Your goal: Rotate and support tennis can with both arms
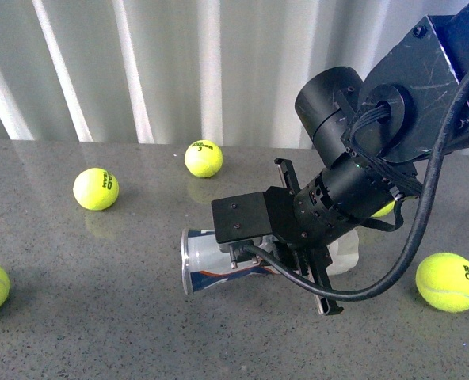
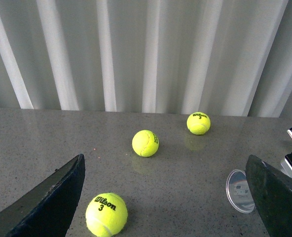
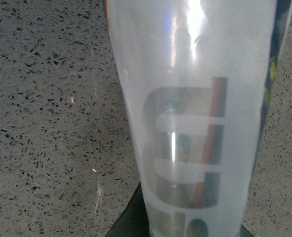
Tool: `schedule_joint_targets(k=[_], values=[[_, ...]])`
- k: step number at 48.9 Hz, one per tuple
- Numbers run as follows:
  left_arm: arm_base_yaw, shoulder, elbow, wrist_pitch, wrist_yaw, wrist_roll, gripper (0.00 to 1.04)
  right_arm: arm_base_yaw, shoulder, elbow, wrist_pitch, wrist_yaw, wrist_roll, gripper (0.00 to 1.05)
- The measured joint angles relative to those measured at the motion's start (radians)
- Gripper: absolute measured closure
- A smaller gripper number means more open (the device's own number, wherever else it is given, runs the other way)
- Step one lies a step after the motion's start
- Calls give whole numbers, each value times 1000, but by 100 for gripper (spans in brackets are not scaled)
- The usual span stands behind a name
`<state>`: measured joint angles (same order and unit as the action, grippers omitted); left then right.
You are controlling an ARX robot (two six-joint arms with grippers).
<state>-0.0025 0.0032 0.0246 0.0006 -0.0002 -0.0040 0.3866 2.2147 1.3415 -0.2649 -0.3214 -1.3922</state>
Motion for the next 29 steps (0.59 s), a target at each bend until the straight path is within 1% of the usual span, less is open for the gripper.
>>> schedule_joint_targets(k=[3, 8, 10, 12, 17, 18, 19, 23, 27, 29], values=[[0, 0, 0, 0, 0, 0, 7, -1, -3, -13, -5, -7, 1, 85], [0, 0, 0, 0, 0, 0, 7, -1, -3, -25, -24, -18, 7, 73], [0, 0, 0, 0, 0, 0, 7, -1, -3, -32, -7, -25, 27, 66], [0, 0, 0, 0, 0, 0, 7, -1, -3, -34, -2, -25, 39, 62], [0, 0, 0, 0, 0, 0, 7, -2, -2, -44, 0, -33, 83, 46], [0, 0, 0, 0, 0, 0, 7, -2, -2, -45, 0, -34, 85, 44], [0, 0, 0, 0, 0, 0, 7, -3, -2, -48, 0, -37, 94, 39], [0, 0, 0, 0, 0, 0, 7, -8, -3, -56, -1, -44, 108, 25], [0, 0, 0, 0, 0, 0, 7, -14, -10, -66, -2, -60, 132, 7], [0, 0, 0, 0, 0, 0, 7, -17, -16, -68, -4, -63, 141, 5]])
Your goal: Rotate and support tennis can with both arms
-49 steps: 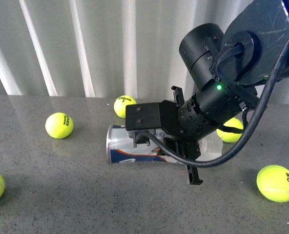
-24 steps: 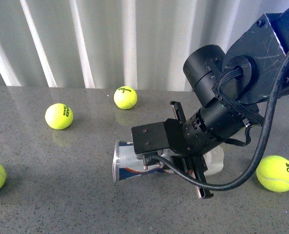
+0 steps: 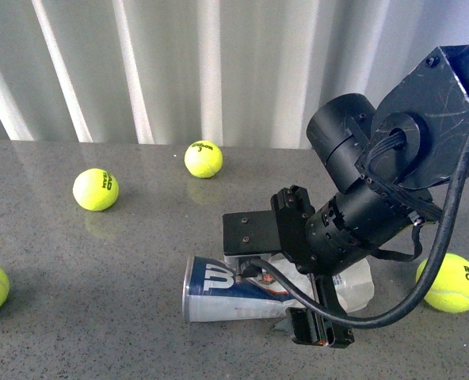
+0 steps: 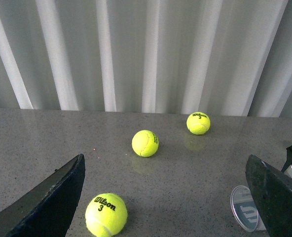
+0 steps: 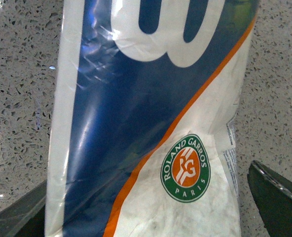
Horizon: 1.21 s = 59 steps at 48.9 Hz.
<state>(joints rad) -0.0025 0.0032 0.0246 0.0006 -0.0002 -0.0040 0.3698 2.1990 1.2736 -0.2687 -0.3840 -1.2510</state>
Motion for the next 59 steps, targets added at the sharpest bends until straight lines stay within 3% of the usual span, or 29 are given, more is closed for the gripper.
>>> schedule_joint_targets(k=[10, 22, 32, 35, 39, 44, 51, 55, 59], values=[[0, 0, 0, 0, 0, 0, 7, -10, -45, -11, -2, -20, 37, 7], [0, 0, 0, 0, 0, 0, 7, -14, -148, -64, 19, -127, 168, 7], [0, 0, 0, 0, 0, 0, 7, -53, -327, -145, 238, -191, 550, 7], [0, 0, 0, 0, 0, 0, 7, -78, -388, -206, 354, -134, 709, 7], [0, 0, 0, 0, 0, 0, 7, -116, -485, -311, 504, 56, 978, 7], [0, 0, 0, 0, -1, 0, 7, -148, -587, -401, 537, 249, 1191, 7], [0, -1, 0, 0, 0, 0, 7, -145, -590, -417, 560, 274, 1271, 8], [0, -1, 0, 0, 0, 0, 7, -134, -579, -540, 903, 504, 1258, 21], [0, -2, 0, 0, -3, 0, 7, -143, -601, -659, 1138, 574, 1255, 33]])
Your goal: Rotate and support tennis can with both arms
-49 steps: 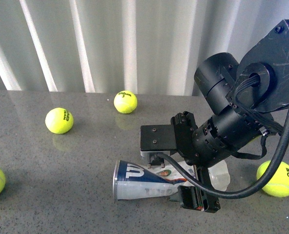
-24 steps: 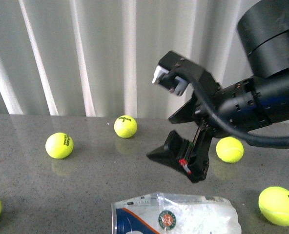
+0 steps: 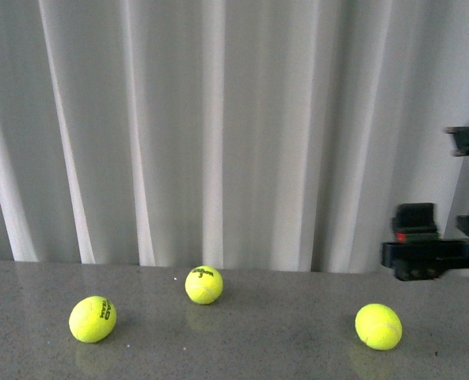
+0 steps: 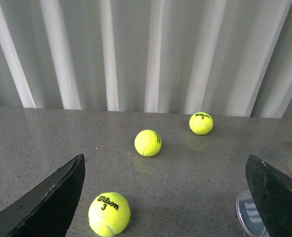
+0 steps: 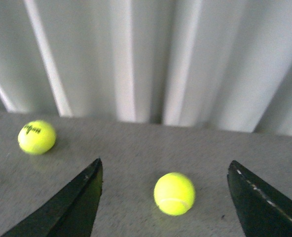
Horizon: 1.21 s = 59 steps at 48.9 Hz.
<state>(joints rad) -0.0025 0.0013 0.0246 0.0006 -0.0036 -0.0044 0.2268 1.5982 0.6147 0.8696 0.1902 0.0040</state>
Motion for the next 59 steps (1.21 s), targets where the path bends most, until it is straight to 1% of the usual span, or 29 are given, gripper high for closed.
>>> schedule_joint_targets(k=[2, 5, 6, 11, 15, 18, 29, 33, 34, 36, 37, 41, 48, 59], values=[[0, 0, 0, 0, 0, 0, 7, -14, -27, -54, 82, 0, 0, 40], [0, 0, 0, 0, 1, 0, 7, -35, -84, -118, 138, -6, 0, 51], [0, 0, 0, 0, 1, 0, 7, -39, -93, -128, 141, -9, 0, 53], [0, 0, 0, 0, 3, 0, 7, -72, -175, -218, 156, -28, 0, 71], [0, 0, 0, 0, 3, 0, 7, -91, -242, -301, 156, -60, 0, 90], [0, 0, 0, 0, 3, 0, 7, -100, -285, -338, 152, -74, -1, 101], [0, 0, 0, 0, 3, 0, 7, -142, -443, -448, 104, -103, -3, 101], [0, 0, 0, 0, 3, 0, 7, -150, -452, -488, 150, -115, -4, 101], [0, 0, 0, 0, 3, 0, 7, -153, -457, -498, 149, -121, -4, 101], [0, 0, 0, 0, 3, 0, 7, -180, -477, -518, 137, -168, -4, 101], [0, 0, 0, 0, 3, 0, 7, -196, -496, -529, 122, -185, -4, 101], [0, 0, 0, 0, 3, 0, 7, -224, -588, -554, 61, -184, -4, 101], [0, 0, 0, 0, 3, 0, 7, -225, -730, -584, -50, -188, -4, 101], [0, 0, 0, 0, 3, 0, 7, -225, -886, -605, -183, -189, -4, 101]])
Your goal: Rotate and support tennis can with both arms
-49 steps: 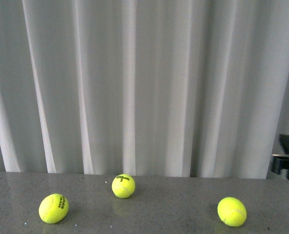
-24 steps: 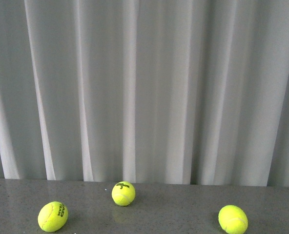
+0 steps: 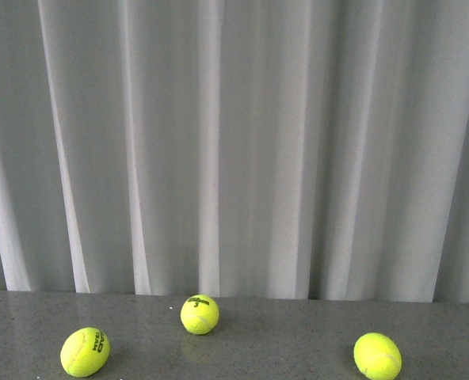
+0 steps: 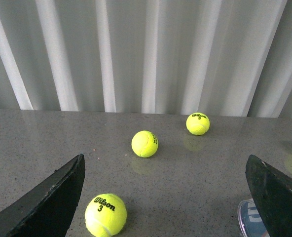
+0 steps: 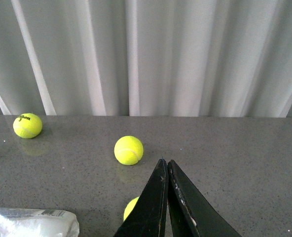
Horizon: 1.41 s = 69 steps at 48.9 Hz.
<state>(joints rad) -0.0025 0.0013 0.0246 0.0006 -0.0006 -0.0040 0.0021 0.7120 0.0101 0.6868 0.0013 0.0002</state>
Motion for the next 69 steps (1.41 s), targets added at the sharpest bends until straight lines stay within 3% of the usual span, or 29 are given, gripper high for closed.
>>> schedule_joint_targets(k=[31, 55, 61, 69], values=[[0, 0, 0, 0, 0, 0, 7, 0, -408, -6, -380, -2, 0, 101], [0, 0, 0, 0, 0, 0, 7, 0, -537, -6, -509, -2, 0, 101], [0, 0, 0, 0, 0, 0, 7, 0, -669, -5, -675, -3, 0, 101], [0, -1, 0, 0, 0, 0, 7, 0, -707, -5, -685, -3, 0, 101]])
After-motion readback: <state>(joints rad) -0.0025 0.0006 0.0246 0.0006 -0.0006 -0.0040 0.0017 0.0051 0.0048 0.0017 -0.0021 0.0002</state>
